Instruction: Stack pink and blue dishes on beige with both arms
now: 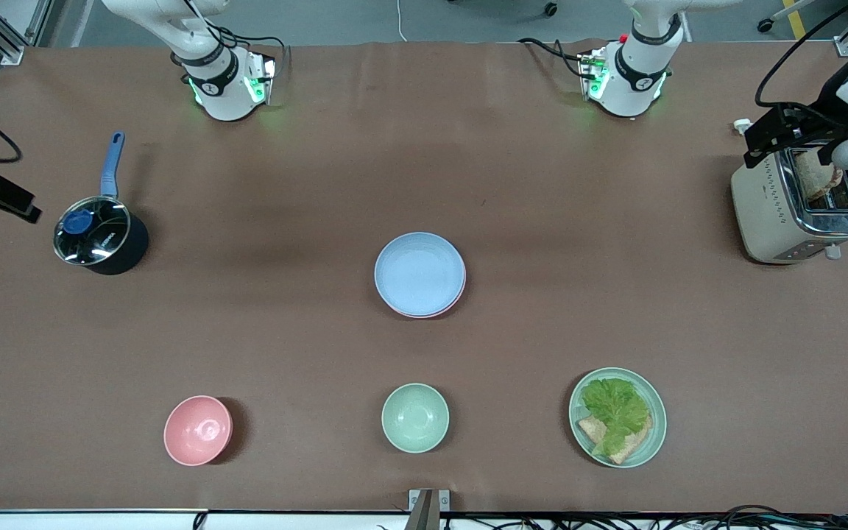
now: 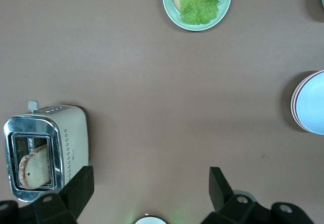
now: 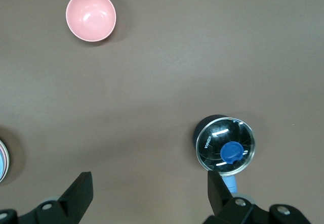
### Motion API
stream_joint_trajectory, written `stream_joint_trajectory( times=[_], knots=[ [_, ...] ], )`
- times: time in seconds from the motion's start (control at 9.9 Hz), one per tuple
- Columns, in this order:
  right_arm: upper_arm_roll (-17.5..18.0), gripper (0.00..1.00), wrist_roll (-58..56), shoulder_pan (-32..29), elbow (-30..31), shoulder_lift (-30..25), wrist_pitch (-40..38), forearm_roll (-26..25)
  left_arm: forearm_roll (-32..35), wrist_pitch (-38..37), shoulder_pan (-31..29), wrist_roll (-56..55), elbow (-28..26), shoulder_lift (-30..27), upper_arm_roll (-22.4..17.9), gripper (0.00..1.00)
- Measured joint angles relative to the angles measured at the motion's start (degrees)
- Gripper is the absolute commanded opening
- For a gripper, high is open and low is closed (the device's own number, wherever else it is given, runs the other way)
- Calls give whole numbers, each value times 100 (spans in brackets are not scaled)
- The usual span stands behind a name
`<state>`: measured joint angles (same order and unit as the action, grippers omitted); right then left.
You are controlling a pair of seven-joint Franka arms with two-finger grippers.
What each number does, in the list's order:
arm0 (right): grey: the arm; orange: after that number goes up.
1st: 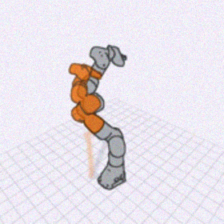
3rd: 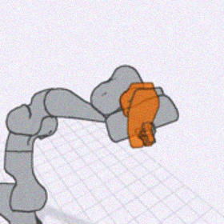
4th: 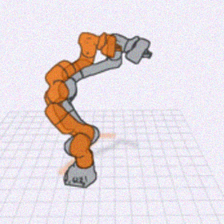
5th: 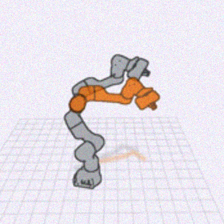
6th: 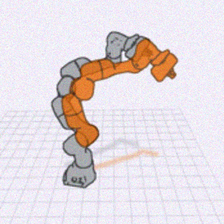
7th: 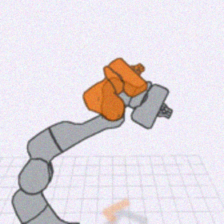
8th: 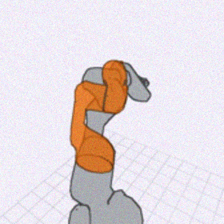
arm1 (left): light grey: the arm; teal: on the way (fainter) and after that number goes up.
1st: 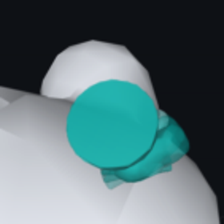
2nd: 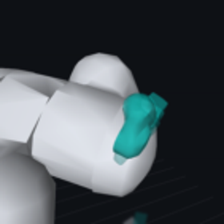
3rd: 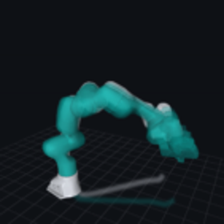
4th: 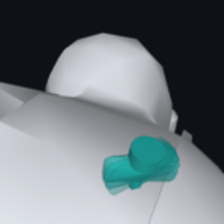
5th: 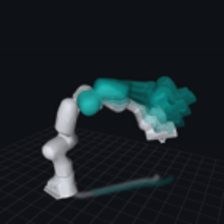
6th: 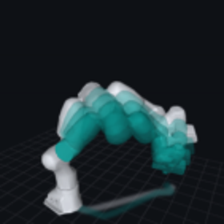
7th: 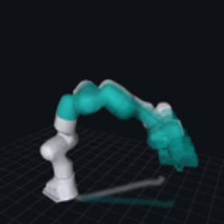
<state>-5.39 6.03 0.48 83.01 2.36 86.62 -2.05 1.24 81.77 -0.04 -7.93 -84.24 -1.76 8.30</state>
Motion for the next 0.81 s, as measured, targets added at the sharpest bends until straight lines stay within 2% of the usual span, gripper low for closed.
stream_joint_trajectory(
  times=[0.81],
  knots=[
    [50, 100, -101, -113, -101, -72, -91, 18, -7, -1, 0, 0, -3, 6, -1, 100]
  ],
)
